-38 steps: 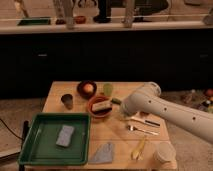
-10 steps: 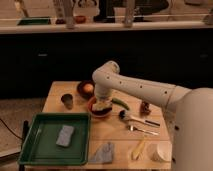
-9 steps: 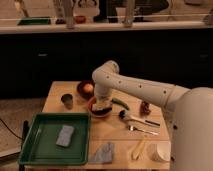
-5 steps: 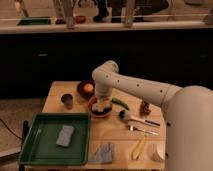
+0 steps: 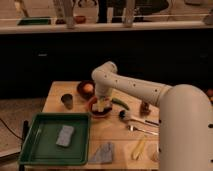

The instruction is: Place eraser in table surface

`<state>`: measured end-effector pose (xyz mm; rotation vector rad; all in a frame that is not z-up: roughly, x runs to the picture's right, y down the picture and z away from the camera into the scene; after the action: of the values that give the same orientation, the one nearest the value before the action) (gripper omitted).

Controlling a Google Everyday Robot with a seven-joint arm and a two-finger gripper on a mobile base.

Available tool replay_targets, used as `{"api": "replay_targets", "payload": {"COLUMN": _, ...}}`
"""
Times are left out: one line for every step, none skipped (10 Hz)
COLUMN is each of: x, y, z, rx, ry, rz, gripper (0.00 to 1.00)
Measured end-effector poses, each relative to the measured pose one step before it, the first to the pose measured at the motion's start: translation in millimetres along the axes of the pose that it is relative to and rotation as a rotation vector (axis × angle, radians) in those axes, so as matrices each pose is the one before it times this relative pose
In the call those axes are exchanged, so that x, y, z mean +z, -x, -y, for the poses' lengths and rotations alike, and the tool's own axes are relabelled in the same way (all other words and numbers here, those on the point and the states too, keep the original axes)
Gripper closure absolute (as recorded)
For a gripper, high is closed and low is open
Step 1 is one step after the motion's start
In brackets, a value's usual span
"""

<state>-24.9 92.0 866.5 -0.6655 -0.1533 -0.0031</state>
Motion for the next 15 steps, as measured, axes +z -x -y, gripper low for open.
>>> {"api": "replay_targets", "payload": {"x": 4.27, "y": -2.68, "z": 0.41, "rx": 0.00479, "ry": 0.00721, "rz": -0.00219, "gripper": 0.34}}
{"api": "replay_targets", "payload": {"x": 3.86, "y": -2.79, "z": 0.18, "rx": 0.00438, "ry": 0.00678, "rz": -0.00201, "gripper": 0.34}}
{"api": "replay_targets", "payload": {"x": 3.87, "y": -3.76, "z": 0.4, "rx": 0.00559, "ry": 0.00677, "rz": -0.00248, "gripper": 0.34}}
{"api": "replay_targets", "payload": {"x": 3.3, "y": -4.52, "z": 0.48, "rx": 0.00617, "ry": 0.00622, "rz": -0.004, "gripper": 0.34}}
{"api": "replay_targets", "payload": {"x": 2.54, "y": -3.65, "z": -0.01, "rx": 0.00417, "ry": 0.00521, "rz": -0.00415, "gripper": 0.34}}
{"api": "replay_targets", "payload": {"x": 2.66, "y": -2.99, "z": 0.45, "rx": 0.00296, "ry": 0.00561, "rz": -0.00474, "gripper": 0.34}}
{"api": "replay_targets", "payload": {"x": 2.37, "y": -1.27, "z": -0.19, "rx": 0.00066, "ry": 0.00608, "rz": -0.00309, "gripper": 0.34}}
{"api": "replay_targets", "payload": {"x": 1.93, "y": -0.66, "z": -0.5, "rx": -0.00293, "ry": 0.00495, "rz": -0.00282, "gripper": 0.34}}
{"api": "replay_targets", "payload": {"x": 1.99, "y": -4.44, "z": -3.08, "rx": -0.00391, "ry": 0.00638, "rz": -0.00224, "gripper": 0.37}}
{"api": "replay_targets", "payload": {"x": -0.23, "y": -6.08, "z": -0.47, "rx": -0.00073, "ry": 0.0008, "rz": -0.00106, "gripper": 0.46}}
{"api": "replay_targets", "payload": {"x": 0.14, "y": -4.23, "z": -1.3, "rx": 0.00196, "ry": 0.00344, "rz": -0.00446, "gripper": 0.56}}
{"api": "replay_targets", "payload": {"x": 0.0, "y": 3.84, "z": 0.08, "rx": 0.00197, "ry": 0.00168, "rz": -0.00005, "gripper": 0.67}}
{"api": "replay_targets", "payload": {"x": -0.32, "y": 5.41, "z": 0.73, "rx": 0.00542, "ry": -0.00102, "rz": 0.00168, "gripper": 0.76}}
{"api": "replay_targets", "payload": {"x": -0.82, "y": 5.5, "z": 0.77, "rx": 0.00161, "ry": -0.00168, "rz": 0.00243, "gripper": 0.87}}
{"api": "replay_targets", "payload": {"x": -1.16, "y": 0.55, "z": 0.24, "rx": 0.0043, "ry": -0.00218, "rz": -0.00012, "gripper": 0.95}}
